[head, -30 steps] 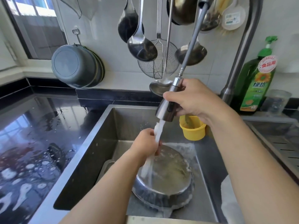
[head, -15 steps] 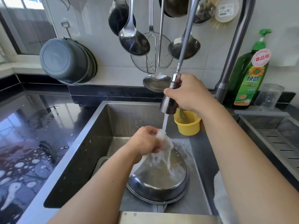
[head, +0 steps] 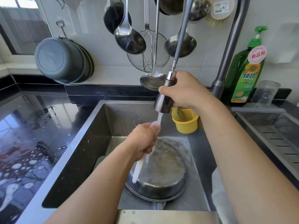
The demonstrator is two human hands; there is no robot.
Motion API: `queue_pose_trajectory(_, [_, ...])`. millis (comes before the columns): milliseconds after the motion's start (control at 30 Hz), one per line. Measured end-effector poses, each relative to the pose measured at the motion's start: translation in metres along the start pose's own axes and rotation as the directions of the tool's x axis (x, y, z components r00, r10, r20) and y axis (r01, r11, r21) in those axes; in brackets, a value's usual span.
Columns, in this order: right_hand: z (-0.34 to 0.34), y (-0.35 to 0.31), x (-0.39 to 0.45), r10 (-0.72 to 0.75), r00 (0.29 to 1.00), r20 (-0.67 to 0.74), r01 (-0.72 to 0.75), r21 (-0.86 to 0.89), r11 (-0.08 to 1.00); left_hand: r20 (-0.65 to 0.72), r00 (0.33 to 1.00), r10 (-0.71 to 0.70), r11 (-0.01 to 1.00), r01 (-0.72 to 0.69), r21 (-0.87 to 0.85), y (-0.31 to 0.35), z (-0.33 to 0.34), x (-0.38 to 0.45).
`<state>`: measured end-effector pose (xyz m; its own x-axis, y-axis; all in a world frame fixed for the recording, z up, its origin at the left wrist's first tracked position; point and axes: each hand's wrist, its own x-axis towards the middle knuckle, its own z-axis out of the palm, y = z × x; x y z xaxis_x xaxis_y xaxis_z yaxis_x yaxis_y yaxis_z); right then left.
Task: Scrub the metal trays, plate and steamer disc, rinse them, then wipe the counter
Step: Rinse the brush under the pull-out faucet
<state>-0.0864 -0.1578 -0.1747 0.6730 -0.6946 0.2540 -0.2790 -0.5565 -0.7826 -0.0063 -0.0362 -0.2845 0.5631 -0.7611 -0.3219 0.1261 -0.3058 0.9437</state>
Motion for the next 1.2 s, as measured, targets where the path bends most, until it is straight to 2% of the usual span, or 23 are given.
queue_pose_trajectory(67, [0.001, -0.002, 0.0, 0.007, 1.0, 0.007, -0.007, 0.018, 1.0, -0.06, 0.996, -0.066, 0.997, 0.069, 0.045, 0.004, 0.0, 0.0])
queue_pose_trajectory(133, [0.003, -0.003, -0.001, 0.007, 1.0, 0.007, -0.007, 0.03, 1.0, -0.078, 0.996, -0.053, 0.996, 0.058, 0.062, 0.002, 0.001, 0.003])
queue_pose_trajectory(300, [0.003, 0.0, -0.002, -0.016, 1.0, -0.014, 0.016, 0.002, 1.0, 0.033, 0.998, 0.061, 0.994, -0.057, -0.091, -0.012, -0.004, 0.01])
queue_pose_trajectory(367, [0.0, 0.002, -0.001, -0.018, 0.999, -0.03, 0.017, -0.026, 1.0, 0.055, 0.994, 0.091, 0.992, -0.086, -0.087, -0.011, -0.003, 0.01])
queue_pose_trajectory(500, [0.003, -0.003, -0.003, -0.022, 1.0, -0.018, 0.022, -0.004, 1.0, -0.08, 0.986, 0.146, 0.987, -0.14, 0.082, -0.005, 0.0, 0.008])
queue_pose_trajectory(567, [0.006, -0.005, -0.003, -0.021, 1.0, -0.019, 0.021, 0.012, 1.0, -0.114, 0.969, 0.22, 0.958, -0.192, 0.213, -0.005, -0.001, 0.01])
queue_pose_trajectory(633, [0.008, -0.005, -0.003, -0.024, 0.999, -0.028, 0.025, 0.012, 1.0, -0.127, 0.966, 0.226, 0.95, -0.189, 0.25, -0.006, -0.002, 0.012])
queue_pose_trajectory(733, [0.006, -0.002, -0.004, -0.034, 0.998, -0.053, 0.034, 0.008, 0.999, -0.057, 0.998, 0.035, 0.995, -0.04, -0.088, -0.006, -0.001, 0.009])
queue_pose_trajectory(833, [0.003, 0.001, -0.004, -0.037, 0.997, -0.066, 0.034, -0.04, 0.999, 0.091, 0.995, 0.04, 0.976, -0.019, -0.217, -0.007, -0.003, 0.007])
queue_pose_trajectory(900, [0.003, 0.001, -0.004, -0.038, 0.997, -0.065, 0.035, -0.042, 0.998, 0.1, 0.995, 0.03, 0.968, -0.004, -0.253, -0.005, -0.005, 0.006])
queue_pose_trajectory(1067, [0.005, 0.001, -0.003, -0.036, 0.995, -0.088, 0.032, -0.055, 0.998, 0.103, 0.993, 0.064, 0.975, -0.04, -0.219, -0.007, -0.005, 0.007])
queue_pose_trajectory(1200, [0.004, -0.001, -0.002, -0.026, 0.999, -0.034, 0.026, -0.001, 1.0, 0.083, 0.993, 0.085, 0.974, -0.065, -0.218, -0.008, -0.009, 0.009])
